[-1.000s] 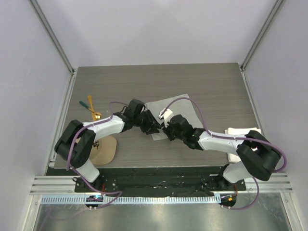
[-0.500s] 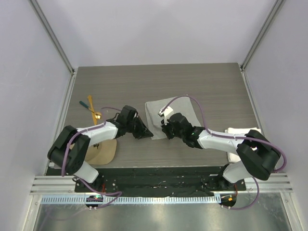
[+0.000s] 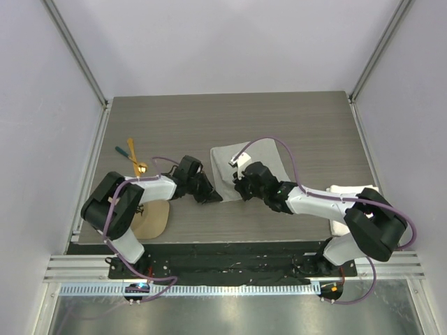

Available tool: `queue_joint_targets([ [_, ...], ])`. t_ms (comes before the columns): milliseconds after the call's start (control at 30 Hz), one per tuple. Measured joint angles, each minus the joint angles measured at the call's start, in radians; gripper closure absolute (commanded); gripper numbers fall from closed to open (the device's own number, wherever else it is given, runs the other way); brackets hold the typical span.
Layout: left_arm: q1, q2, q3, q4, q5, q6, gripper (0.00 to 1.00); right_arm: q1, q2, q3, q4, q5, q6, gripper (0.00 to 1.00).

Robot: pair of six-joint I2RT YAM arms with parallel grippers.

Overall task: Fold the napkin into a case and place the utensils inside
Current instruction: Smooth out the lower triangle-folded napkin at the center of the board.

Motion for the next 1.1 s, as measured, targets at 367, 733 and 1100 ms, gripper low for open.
queue_joint_targets([
  [367, 0.000, 0.013, 0.000, 0.031, 0.010, 0.003, 1.00, 0.000, -0.031, 0.108, -0.145, -0.013, 0.038, 0.99],
  [733, -0.005, 0.003, 0.000, 0.021, -0.003, 0.006, 1.00, 0.013, 0.053, 0.180, -0.184, -0.100, 0.132, 0.99],
  [1100, -0.005, -0.059, -0.011, -0.068, -0.024, 0.029, 1.00, 0.018, 0.198, 0.193, -0.138, -0.129, 0.142, 0.93],
])
